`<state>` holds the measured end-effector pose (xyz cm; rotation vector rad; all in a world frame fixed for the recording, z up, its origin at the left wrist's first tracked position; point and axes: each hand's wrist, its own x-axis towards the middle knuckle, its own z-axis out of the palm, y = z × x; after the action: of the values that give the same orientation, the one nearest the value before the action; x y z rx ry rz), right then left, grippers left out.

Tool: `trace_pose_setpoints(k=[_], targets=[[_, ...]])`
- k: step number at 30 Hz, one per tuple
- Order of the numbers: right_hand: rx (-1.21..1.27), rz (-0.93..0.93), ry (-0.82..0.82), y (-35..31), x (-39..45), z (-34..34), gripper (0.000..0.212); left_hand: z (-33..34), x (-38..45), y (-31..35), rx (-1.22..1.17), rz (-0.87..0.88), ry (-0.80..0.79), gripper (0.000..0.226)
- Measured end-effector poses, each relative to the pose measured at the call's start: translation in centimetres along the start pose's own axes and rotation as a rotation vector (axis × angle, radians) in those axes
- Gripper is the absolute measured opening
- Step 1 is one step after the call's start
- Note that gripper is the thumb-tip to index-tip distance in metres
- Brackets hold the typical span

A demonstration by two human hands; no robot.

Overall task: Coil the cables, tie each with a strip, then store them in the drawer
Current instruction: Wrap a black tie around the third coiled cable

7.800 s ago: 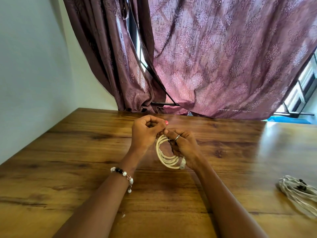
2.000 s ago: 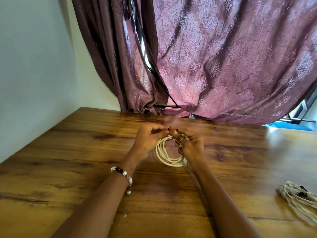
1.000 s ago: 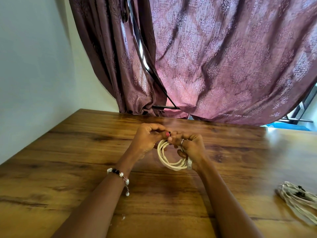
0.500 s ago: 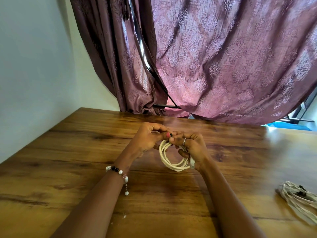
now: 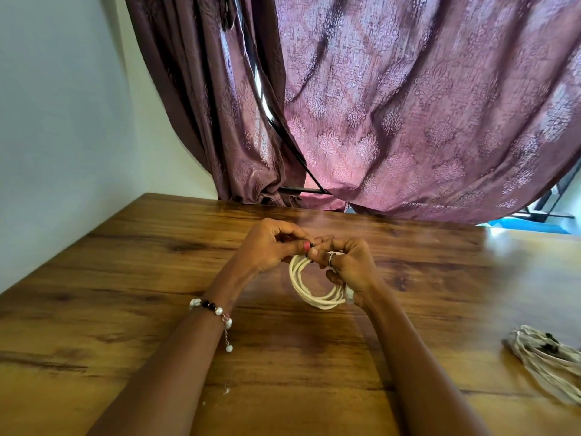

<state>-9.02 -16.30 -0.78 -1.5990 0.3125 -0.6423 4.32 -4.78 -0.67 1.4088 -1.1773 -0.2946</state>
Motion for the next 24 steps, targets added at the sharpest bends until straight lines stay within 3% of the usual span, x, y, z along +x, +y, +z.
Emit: trace_pose_setpoints(k=[10, 18, 24], targets=[[-0.011, 0.011, -0.006, 0.24, 0.0, 0.36, 0.011, -0.09, 0.07, 0.08, 0.144, 0.134, 0.014, 0.017], [-0.022, 0.033, -0.008, 0.54, 0.38, 0.19, 0.006, -0.13, 0.27, -0.64, 0.117, 0.047, 0.022, 0.01], [-0.042, 0.005, 0.059, 0.36, 0.35, 0.46, 0.012, 0.42, 0.34, -0.39, 0.194, -0.001, 0.169, 0.011]])
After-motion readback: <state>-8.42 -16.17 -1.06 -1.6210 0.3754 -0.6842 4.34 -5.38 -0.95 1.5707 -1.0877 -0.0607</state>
